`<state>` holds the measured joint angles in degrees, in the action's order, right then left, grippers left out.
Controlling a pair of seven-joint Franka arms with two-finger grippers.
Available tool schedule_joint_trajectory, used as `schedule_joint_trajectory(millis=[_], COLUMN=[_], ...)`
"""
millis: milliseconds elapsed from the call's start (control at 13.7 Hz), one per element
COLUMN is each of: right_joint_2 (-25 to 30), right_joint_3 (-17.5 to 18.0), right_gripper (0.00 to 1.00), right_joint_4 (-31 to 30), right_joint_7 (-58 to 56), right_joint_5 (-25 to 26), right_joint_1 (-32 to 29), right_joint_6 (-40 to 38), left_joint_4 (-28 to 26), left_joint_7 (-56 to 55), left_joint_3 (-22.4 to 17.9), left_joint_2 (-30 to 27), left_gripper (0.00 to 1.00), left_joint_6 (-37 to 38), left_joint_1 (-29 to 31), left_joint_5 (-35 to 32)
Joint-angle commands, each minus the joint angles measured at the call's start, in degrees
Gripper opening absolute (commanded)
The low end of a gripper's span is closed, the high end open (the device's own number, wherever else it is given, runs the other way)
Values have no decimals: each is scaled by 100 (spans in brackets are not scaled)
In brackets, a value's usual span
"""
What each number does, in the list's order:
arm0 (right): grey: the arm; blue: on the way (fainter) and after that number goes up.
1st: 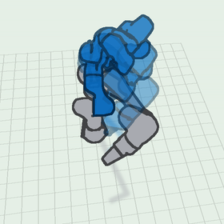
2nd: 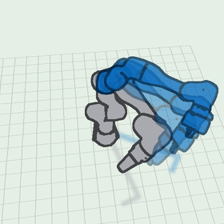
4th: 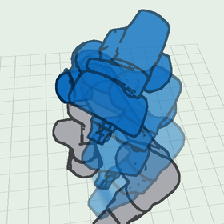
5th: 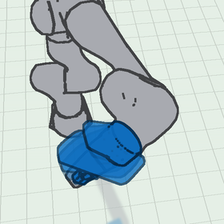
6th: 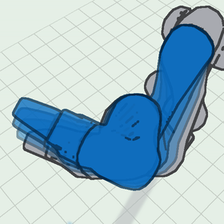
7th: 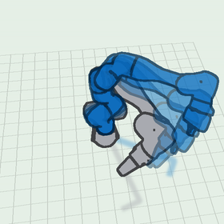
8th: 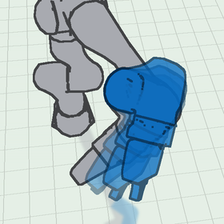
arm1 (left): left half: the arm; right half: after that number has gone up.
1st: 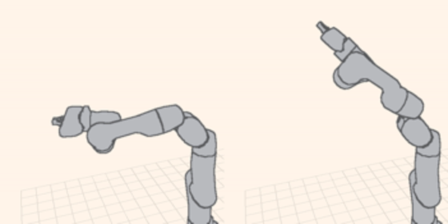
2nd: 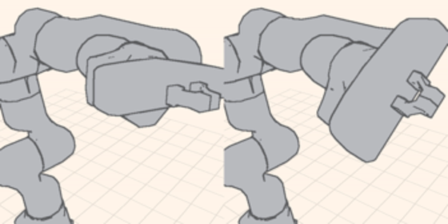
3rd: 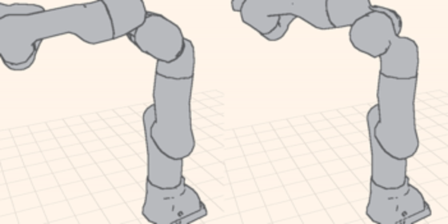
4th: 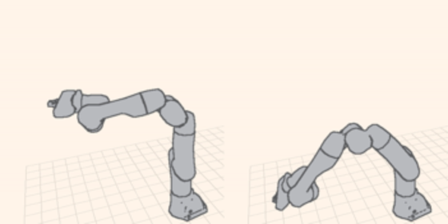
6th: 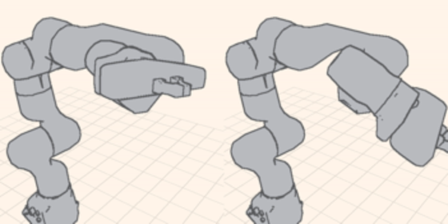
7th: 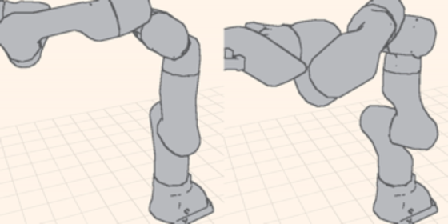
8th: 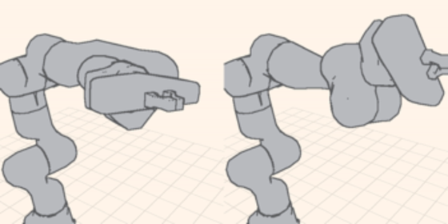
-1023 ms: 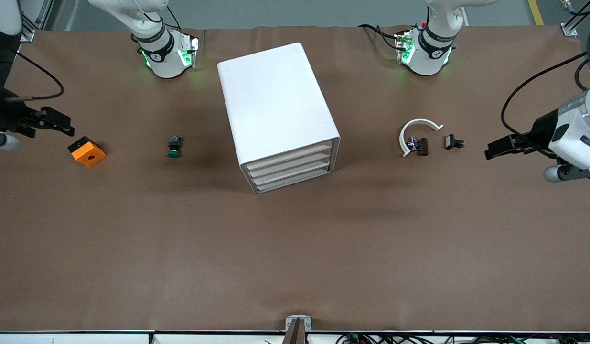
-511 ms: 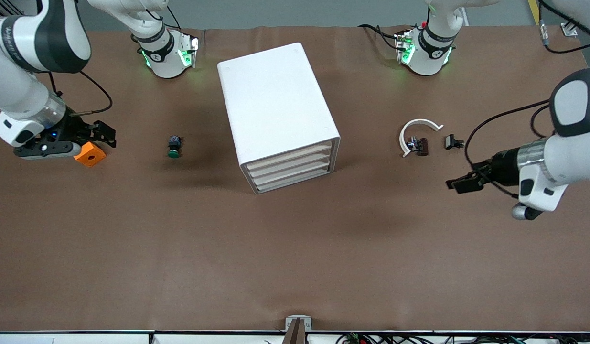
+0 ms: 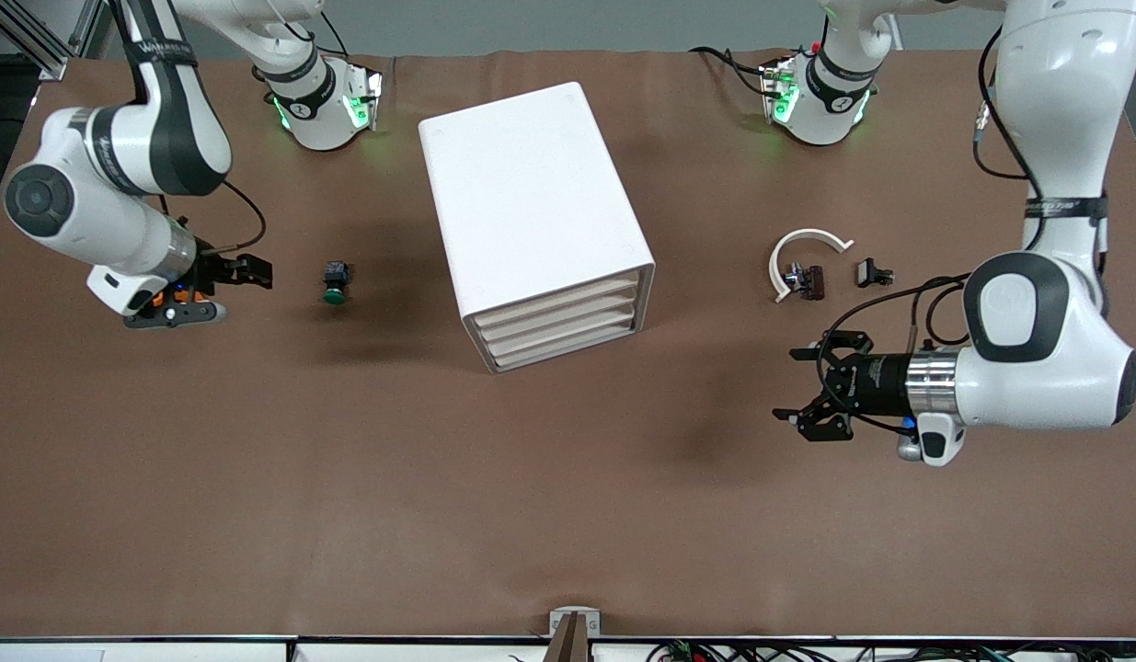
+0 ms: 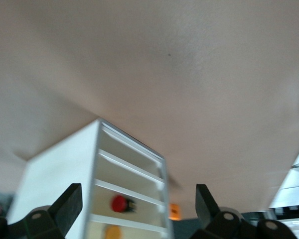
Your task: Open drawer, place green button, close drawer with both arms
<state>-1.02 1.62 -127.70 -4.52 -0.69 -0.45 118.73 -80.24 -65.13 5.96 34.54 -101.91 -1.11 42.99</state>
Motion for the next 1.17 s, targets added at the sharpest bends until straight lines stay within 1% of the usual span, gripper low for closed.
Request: schedule_joint_trajectory(millis=[0, 146, 219, 292, 438, 657, 730, 804, 877, 950, 1023, 1096], right_joint_2=[-4, -65, -152, -275, -416, -618, -706, -785, -838, -908, -953, -1049], right_joint_3=[-12, -12, -4, -12, -4, -4, -4, -4, -4, -4, -4, -4], right_gripper=[100, 100, 100, 100, 100, 100, 100, 100, 100, 100, 100, 100], right_joint_4=[-481, -895, -1044, -1116, -1221, -1336, -1353, -1362, -1362, -1362, -1362, -1362], right_joint_7=[432, 662, 802, 900, 935, 1094, 1120, 1129, 1129, 1129, 1129, 1129], right_joint_5=[-54, -54, -54, -54, -54, -54, -72, -246, -430, -554, -581, -582], right_joint_1=[98, 265, 274, 326, 335, 353, 353, 370, 492, 598, 651, 704], right_joint_6=[613, 1298, 1571, 1687, 1723, 1723, 1732, 1732, 1732, 1741, 1811, 1890], left_joint_4=[210, 473, 631, 763, 1018, 1063, 1150, 1160, 1160, 1160, 1160, 1160], left_joint_7=[-919, -1229, -1465, -1719, -2229, -2818, -3108, -3459, -3758, -3961, -4111, -4269], left_joint_3=[11, 19, 19, 11, 11, 37, 28, 28, 11, -7, -24, -68], left_joint_2=[385, 719, 886, 1027, 1300, 1485, 1520, 1546, 1555, 1556, 1564, 1599], left_gripper=[100, 100, 100, 100, 100, 100, 100, 97, 92, 90, 89, 86], left_joint_6=[-337, -583, -759, -960, -1374, -1779, -1780, -1780, -1745, -1658, -1500, -1368], left_joint_1=[-64, -161, -274, -380, -652, -1056, -1188, -1294, -1460, -1575, -1646, -1847], left_joint_5=[586, 806, 1086, 1297, 1387, 1457, 1475, 1475, 1475, 1467, 1440, 1388])
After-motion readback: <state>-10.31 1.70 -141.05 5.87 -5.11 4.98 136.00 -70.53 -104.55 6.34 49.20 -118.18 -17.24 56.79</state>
